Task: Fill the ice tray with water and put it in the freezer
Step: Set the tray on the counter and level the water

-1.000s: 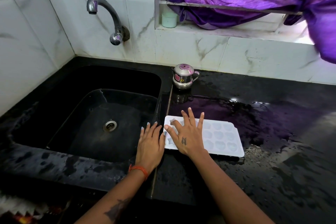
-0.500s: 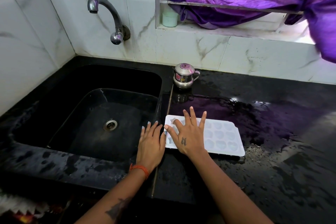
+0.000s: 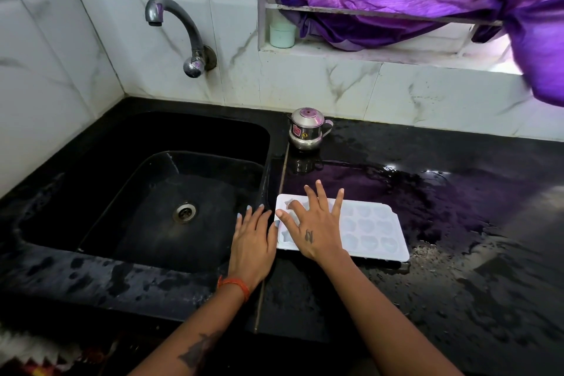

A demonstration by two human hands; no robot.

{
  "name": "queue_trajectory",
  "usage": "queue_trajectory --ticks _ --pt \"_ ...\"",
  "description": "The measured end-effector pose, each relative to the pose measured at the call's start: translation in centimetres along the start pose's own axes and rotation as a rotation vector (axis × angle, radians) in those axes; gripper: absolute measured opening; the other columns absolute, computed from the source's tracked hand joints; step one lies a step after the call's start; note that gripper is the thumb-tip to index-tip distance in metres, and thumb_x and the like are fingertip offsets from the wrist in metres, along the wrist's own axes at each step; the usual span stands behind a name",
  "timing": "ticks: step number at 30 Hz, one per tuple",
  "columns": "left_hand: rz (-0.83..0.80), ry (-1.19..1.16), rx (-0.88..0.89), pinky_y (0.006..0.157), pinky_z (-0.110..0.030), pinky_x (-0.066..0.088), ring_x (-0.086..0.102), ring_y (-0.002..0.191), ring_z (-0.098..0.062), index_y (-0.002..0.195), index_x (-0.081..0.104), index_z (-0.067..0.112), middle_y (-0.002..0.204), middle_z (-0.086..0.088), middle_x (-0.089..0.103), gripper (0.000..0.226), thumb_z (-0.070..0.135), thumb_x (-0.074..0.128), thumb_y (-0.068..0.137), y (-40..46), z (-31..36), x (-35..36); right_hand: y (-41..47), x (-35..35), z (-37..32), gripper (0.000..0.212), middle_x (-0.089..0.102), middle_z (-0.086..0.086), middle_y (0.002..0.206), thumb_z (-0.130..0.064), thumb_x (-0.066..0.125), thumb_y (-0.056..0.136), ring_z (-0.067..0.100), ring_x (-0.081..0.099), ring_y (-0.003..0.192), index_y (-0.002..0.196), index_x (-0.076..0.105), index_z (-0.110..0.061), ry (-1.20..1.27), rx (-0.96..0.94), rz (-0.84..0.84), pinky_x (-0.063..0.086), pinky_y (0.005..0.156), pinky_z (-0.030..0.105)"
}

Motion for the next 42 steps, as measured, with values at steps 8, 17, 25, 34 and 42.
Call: queue_trajectory --ticks 8,17,25,34,42 --pt "0.007 -0.001 0.001 0.118 -0.03 0.0 0.017 0.144 -0.02 0.138 0.043 0.014 0.15 -0.004 0.034 0.079 0.055 0.002 0.084 0.0 0.1 -0.1 -0.1 -1.2 0.9 0.08 0.045 0.007 0.144 -0.07 0.0 0.087 0.024 0.017 0.145 0.114 0.063 -0.027 0.074 0.01 0.041 -0.013 0.113 0.054" --pt "0.009 -0.01 0.001 0.118 -0.029 -0.001 0.017 0.144 -0.019 0.137 0.044 0.015 0.15 -0.004 0.035 0.079 0.057 0.004 0.084 0.1 0.0 -0.1 -2.0 -5.0 6.5 0.064 0.045 0.008 0.143 -0.066 0.022 0.088 0.023 0.015 0.145 0.109 0.063 -0.022 0.156 0.188 0.21 -0.009 0.114 0.051" --pt "0.008 -0.023 -0.001 0.119 -0.031 0.002 0.018 0.144 -0.019 0.136 0.045 0.014 0.15 -0.004 0.036 0.077 0.056 0.006 0.085 0.1 -0.1 0.1 -5.8 -4.6 12.8 0.056 0.048 0.013 0.139 -0.065 0.026 0.085 0.027 0.018 0.144 0.092 0.059 -0.019 0.124 0.387 0.223 -0.005 0.114 0.054" --pt "0.01 -0.007 0.002 0.117 -0.029 0.0 0.019 0.144 -0.019 0.137 0.045 0.014 0.15 -0.005 0.036 0.079 0.056 0.005 0.084 0.0 -0.1 0.0 -6.7 -3.5 13.6 0.057 0.042 0.014 0.144 -0.068 0.021 0.084 0.024 0.011 0.145 0.086 0.058 -0.025 0.122 0.396 0.119 -0.014 0.113 0.05" --pt "0.011 0.002 -0.001 0.118 -0.03 0.001 0.019 0.144 -0.02 0.136 0.046 0.013 0.15 -0.005 0.036 0.078 0.056 0.005 0.084 0.0 0.0 0.0 -6.6 -3.4 13.6 0.061 0.042 0.007 0.145 -0.069 0.021 0.083 0.02 0.009 0.146 0.088 0.068 -0.03 0.124 0.391 0.112 -0.017 0.112 0.05"
Point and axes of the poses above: each hand's wrist, its own y-axis towards the middle knuckle, its own x-axis out of the palm, z = x × y, the point moved 3 cm from there along y, towards the middle knuckle
